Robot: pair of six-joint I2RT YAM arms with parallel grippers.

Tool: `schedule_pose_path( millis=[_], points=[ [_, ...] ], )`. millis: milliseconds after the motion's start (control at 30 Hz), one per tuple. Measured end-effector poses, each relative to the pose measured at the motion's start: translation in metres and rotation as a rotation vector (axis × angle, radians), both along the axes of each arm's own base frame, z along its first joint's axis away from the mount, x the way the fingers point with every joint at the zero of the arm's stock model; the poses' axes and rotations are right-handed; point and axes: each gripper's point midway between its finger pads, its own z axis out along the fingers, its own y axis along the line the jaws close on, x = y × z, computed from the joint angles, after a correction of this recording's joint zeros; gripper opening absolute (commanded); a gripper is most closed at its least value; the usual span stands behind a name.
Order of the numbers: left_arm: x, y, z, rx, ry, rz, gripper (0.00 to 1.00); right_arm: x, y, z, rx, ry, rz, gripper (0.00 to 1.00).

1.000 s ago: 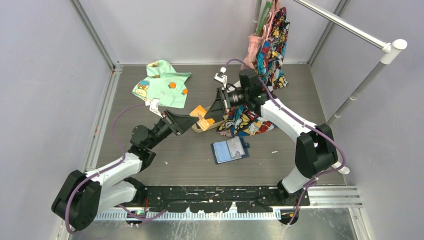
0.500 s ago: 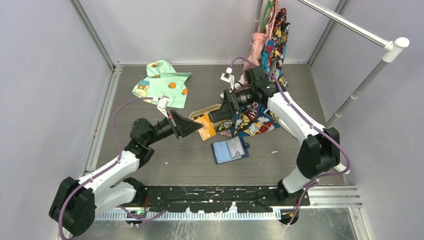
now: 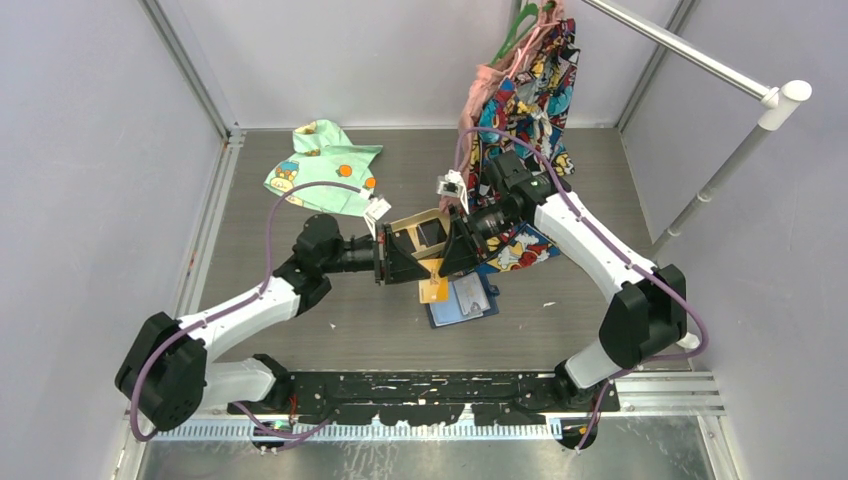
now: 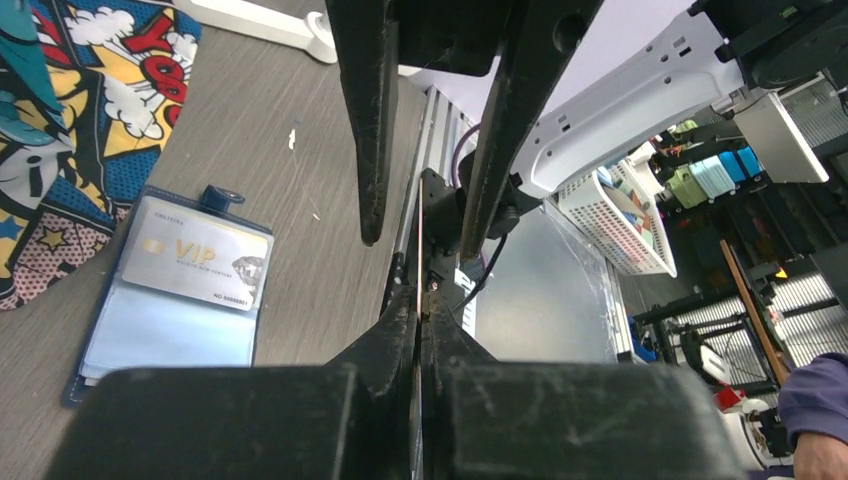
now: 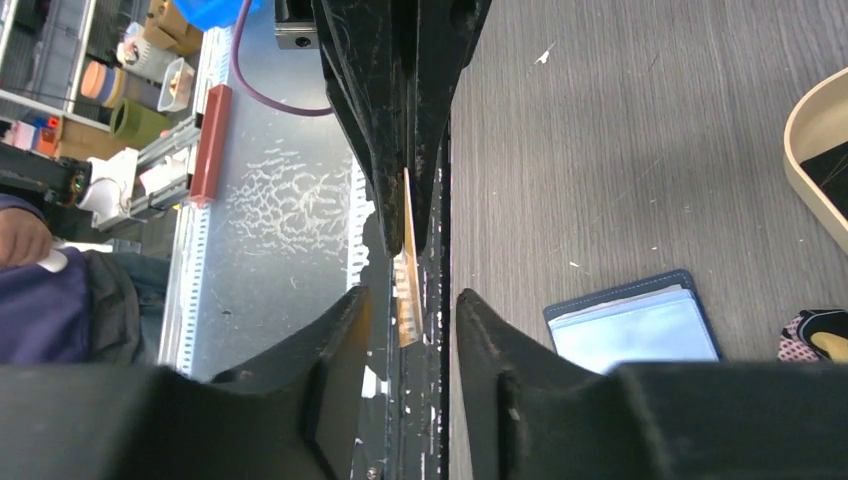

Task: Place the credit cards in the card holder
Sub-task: Pick up the credit card from the storage box, then insert the credit card into the card holder.

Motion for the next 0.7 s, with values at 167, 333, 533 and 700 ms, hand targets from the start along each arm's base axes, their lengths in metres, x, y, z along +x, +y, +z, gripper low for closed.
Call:
schedule_pose_path(
  millis=[167, 333, 533, 700],
  points=[
    [-0.005, -0.004, -0.004, 0.010, -0.006, -0.022, 0.00, -0.002, 0.000, 0.000, 0.007, -0.012, 0.011, 0.04],
    [-0.004, -0.004, -0.006, 0.020, -0.012, -0.012, 0.36, -0.005, -0.001, 0.000, 0.009, 0.003, 0.014, 0.01],
    [0.009, 0.011, -0.025, 0.090, 0.002, 0.157, 0.51, -0.017, -0.024, -0.032, -0.081, 0.061, -0.056, 0.01],
    [0.010, 0.026, -0.061, 0.167, 0.083, 0.303, 0.51, 0.004, -0.064, -0.083, -0.224, 0.156, -0.283, 0.01]
  ],
)
